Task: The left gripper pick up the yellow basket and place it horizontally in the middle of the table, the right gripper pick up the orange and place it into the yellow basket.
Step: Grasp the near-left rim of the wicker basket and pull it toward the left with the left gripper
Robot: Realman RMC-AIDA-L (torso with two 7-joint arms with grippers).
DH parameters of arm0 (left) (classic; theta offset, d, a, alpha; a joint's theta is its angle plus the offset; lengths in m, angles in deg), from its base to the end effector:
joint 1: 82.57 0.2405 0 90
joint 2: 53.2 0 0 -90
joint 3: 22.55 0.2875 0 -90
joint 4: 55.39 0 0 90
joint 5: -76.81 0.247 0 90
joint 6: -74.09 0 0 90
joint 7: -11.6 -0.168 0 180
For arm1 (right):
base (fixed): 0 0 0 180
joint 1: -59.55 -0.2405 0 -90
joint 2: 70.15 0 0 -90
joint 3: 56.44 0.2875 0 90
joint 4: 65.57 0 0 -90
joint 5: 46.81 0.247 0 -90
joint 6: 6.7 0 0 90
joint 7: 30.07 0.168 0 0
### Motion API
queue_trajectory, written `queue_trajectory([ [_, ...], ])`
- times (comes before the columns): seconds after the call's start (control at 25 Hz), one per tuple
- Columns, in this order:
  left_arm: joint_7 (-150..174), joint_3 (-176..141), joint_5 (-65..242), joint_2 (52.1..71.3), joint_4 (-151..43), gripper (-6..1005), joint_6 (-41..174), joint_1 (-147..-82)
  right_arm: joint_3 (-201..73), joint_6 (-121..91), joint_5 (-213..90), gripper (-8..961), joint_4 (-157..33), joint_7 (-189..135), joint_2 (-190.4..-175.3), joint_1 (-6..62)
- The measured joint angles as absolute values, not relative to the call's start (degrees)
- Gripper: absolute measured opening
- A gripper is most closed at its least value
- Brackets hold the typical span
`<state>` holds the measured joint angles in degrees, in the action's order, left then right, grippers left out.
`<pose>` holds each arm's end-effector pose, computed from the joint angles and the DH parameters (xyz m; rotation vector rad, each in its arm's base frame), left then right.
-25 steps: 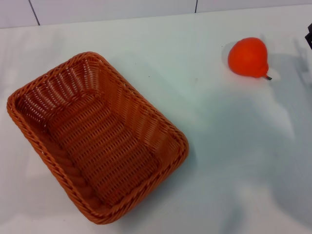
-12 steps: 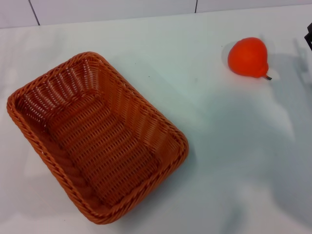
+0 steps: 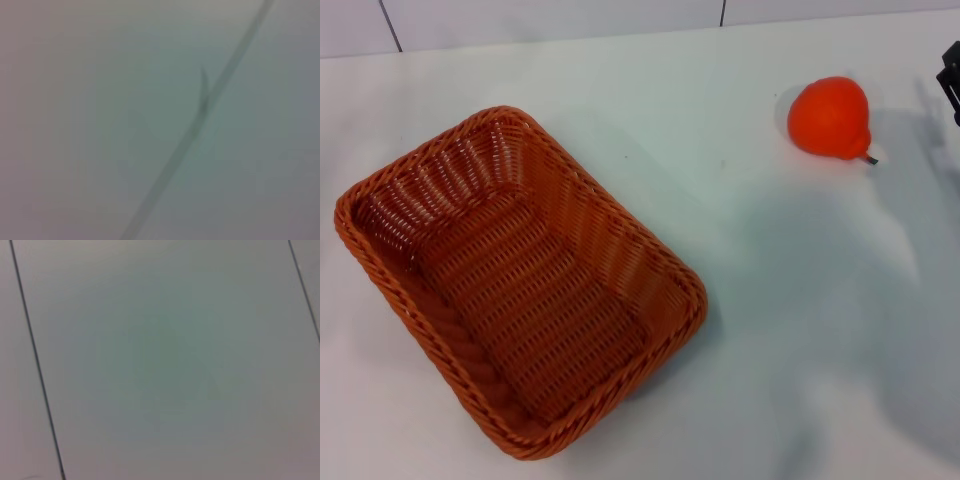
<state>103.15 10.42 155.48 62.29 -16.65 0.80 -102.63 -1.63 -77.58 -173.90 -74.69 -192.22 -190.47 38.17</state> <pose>-0.3741 0.3989 0.1073 -1.7602 -0.9724 -1.1691 0.3997 0.3598 -0.0290 -0.8130 -1.5040 -1.6477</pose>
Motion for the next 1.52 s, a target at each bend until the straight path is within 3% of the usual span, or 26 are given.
queue_trajectory([
  [0.2, 117.82, 10.90, 174.35, 57.71, -14.27, 824, -4.59, -108.59, -2.81, -77.93, -173.89, 945, -74.77, -192.22, -190.47, 37.98],
  [0.56, 129.62, 15.14, 199.87, 56.87, -5.76, 825, -7.60, -115.22, -3.62, -78.08, -173.89, 945, -74.89, -192.22, -190.41, 38.25],
  [0.8, 130.64, 16.95, 205.76, 57.89, 0.22, 825, -11.95, -116.62, -3.62, -77.91, -173.89, 946, -74.95, -192.22, -190.38, 38.35],
  [1.52, 130.78, 22.52, 223.21, 64.59, 6.53, 824, -7.11, -120.14, -5.50, -77.96, -173.90, 946, -74.97, -192.19, -190.43, 38.53],
])
